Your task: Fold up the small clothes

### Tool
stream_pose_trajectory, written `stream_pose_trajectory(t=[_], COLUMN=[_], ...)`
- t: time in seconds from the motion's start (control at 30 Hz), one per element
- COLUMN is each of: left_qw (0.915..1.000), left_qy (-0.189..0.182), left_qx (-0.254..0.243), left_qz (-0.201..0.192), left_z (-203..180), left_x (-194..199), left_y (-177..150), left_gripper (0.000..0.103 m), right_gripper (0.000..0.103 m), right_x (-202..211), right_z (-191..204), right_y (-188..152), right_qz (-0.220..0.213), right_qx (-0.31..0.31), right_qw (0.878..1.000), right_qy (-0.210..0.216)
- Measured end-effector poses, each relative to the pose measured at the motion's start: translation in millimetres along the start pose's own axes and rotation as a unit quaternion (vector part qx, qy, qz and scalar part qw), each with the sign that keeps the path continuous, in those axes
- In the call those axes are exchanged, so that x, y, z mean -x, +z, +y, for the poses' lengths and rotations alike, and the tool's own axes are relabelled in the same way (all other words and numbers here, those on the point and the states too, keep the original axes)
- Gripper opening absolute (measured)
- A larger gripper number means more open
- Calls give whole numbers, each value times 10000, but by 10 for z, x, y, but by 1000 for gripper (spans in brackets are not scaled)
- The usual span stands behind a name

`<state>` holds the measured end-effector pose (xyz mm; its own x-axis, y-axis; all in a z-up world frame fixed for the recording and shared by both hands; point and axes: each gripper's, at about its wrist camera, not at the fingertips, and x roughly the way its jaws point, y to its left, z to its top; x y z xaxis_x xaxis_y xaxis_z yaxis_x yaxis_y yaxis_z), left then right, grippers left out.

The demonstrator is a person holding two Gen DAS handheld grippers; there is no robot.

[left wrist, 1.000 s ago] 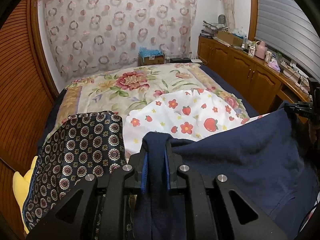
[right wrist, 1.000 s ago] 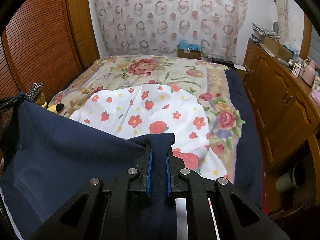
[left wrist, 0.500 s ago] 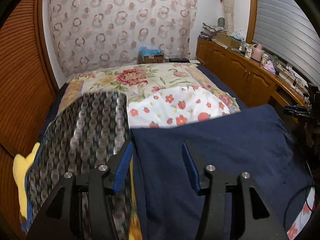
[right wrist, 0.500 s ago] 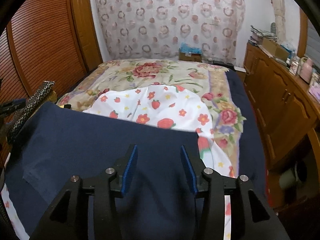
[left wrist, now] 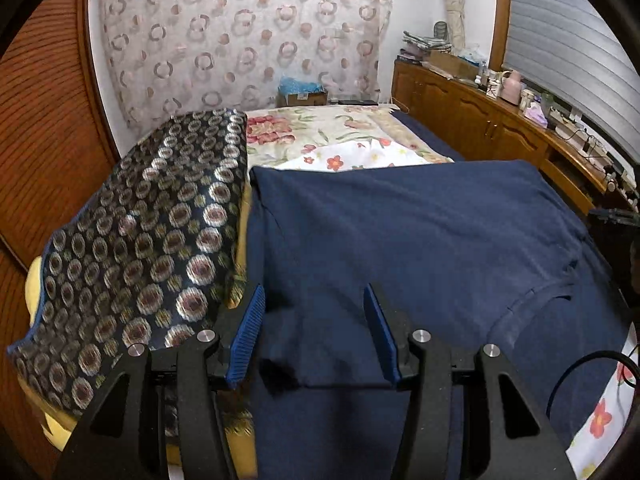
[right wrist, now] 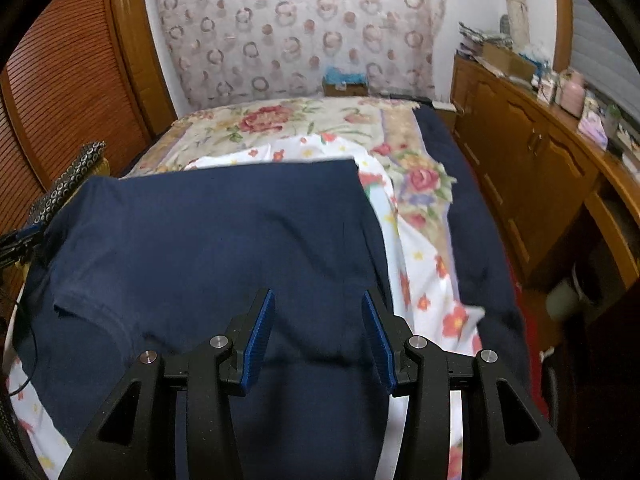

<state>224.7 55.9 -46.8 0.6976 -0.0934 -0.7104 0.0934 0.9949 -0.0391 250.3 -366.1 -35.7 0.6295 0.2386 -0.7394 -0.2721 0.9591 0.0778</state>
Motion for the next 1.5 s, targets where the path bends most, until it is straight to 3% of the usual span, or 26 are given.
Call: stream_pose_trajectory(t=[0.3,0.53,0.7,0.87,0.97,1.1,1.4,1.43,1.5], left_qw=[9999,9996,9995,9996,9998,9997,9990,9990,9987], left_qy=[-45,5,118,207,150,200,418,406,451], left_qx=[84,237,284,190,111,56,4,-8,-67], left_qz=[92,156,-26,30,-34,-138,188,196,231], left_z=[-27,0,26,47,25,17,16,16,3], left_x=[72,111,157,112,89,98,-86,-100,-134], left_y=[-245,-343,-370,-321,-303,-257,-196,-208,-225], left_gripper=[53,53,52,38,23,21,21,21,21], right_gripper=[47,47,47,47,47,47,47,46,29], right_x=[-205,-309,-339,-309,-306,-270,-272,-273,-279], right_z=[-16,-73,4,29,7,10,20,30,35], right_y=[-15,134,40,-64,-43,-46,-25,-18,3], right_qz=[351,178,42,-53,-51,-59,-22,11,52], right_qx=[-241,-335,-258,-215,-216,-230,-168,-120,-62], right_qw=[9990,9993,9996,9997,9997,9997,9998,9999,9998], right_qy=[104,51,-63,-115,-104,-48,-91,-124,-177])
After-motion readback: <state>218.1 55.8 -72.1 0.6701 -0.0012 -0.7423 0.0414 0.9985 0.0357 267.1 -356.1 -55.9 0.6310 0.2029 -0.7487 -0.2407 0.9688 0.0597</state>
